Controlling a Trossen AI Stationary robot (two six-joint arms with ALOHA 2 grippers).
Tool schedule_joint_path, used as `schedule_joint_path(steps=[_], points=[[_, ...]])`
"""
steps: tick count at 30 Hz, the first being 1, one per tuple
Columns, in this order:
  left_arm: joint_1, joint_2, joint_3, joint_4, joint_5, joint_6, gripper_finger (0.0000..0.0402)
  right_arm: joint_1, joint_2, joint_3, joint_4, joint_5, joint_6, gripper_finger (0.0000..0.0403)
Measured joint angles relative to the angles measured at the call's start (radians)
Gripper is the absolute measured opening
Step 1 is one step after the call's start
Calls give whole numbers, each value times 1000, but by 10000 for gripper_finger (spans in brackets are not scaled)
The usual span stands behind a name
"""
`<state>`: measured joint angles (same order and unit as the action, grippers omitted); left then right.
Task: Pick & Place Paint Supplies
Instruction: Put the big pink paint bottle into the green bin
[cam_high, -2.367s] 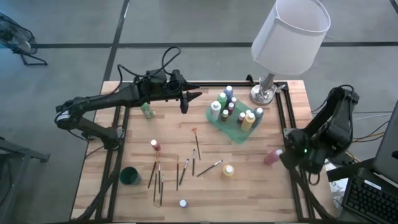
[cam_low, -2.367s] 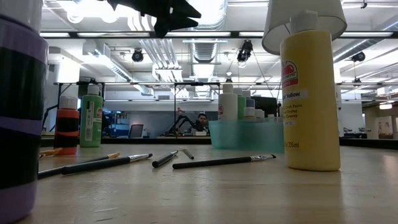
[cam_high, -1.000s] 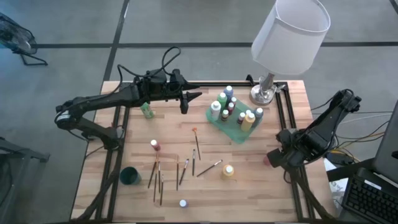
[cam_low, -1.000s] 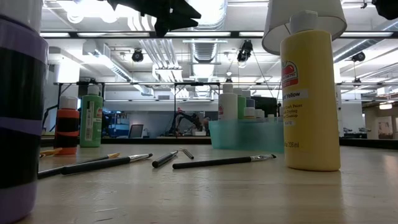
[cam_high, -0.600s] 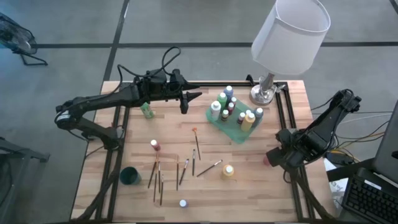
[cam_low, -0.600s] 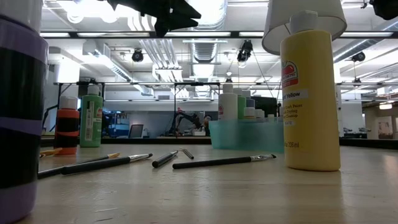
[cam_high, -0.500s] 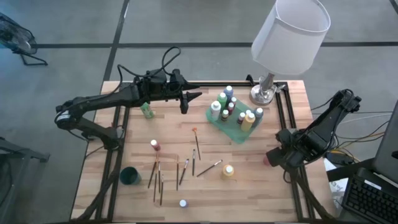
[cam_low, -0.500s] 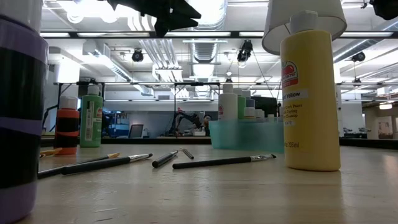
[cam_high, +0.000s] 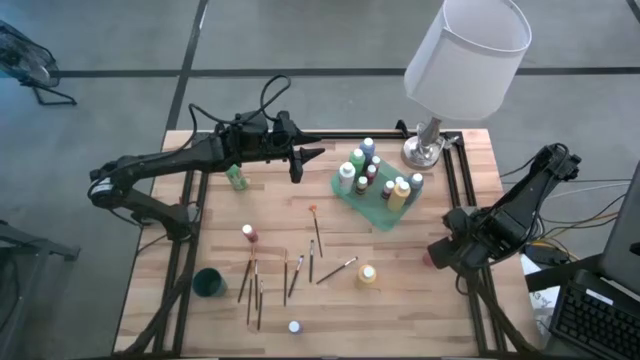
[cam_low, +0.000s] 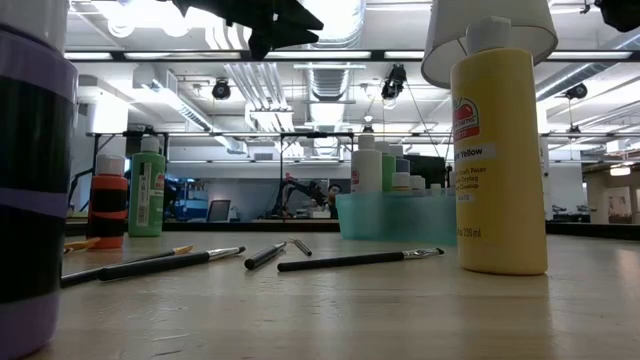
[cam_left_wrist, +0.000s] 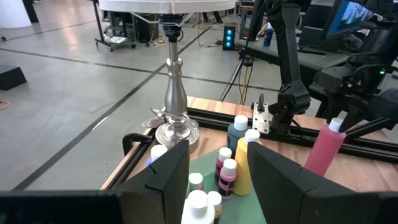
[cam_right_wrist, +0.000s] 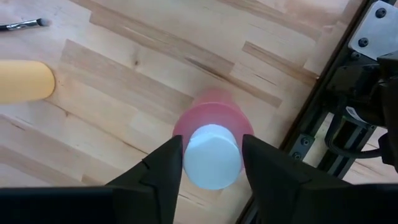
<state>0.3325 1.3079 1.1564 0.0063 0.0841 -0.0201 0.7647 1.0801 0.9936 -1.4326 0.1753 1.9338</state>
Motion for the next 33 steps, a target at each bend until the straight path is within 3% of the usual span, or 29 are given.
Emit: schedule_joint_path(steps=[8,18,33], points=[[0,0,0,0,0,0,168,0,0,-2,4,0,0,173],[0,0,0,0,0,-1,168,1,0,-16,8,0,-6,115],[0,0,0,0,0,9,168,-2,1,92,-5,19,-11,116]])
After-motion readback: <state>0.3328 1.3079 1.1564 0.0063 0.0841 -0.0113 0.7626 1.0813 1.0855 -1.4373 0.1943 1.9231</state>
